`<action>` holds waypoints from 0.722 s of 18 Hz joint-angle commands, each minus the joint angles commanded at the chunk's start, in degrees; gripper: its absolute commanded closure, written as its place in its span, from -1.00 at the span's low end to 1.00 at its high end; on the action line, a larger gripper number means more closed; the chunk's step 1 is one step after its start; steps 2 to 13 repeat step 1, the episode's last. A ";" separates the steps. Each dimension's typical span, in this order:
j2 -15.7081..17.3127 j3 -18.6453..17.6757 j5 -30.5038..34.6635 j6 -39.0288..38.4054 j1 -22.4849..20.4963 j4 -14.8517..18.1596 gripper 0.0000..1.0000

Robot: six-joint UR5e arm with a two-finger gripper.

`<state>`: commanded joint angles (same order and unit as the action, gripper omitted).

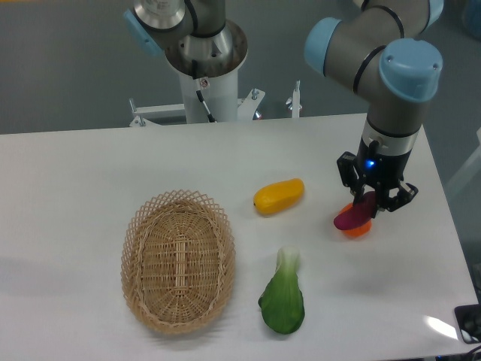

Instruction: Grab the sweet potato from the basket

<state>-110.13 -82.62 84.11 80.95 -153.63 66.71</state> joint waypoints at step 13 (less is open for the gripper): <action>0.00 0.00 0.00 0.00 0.00 0.00 0.48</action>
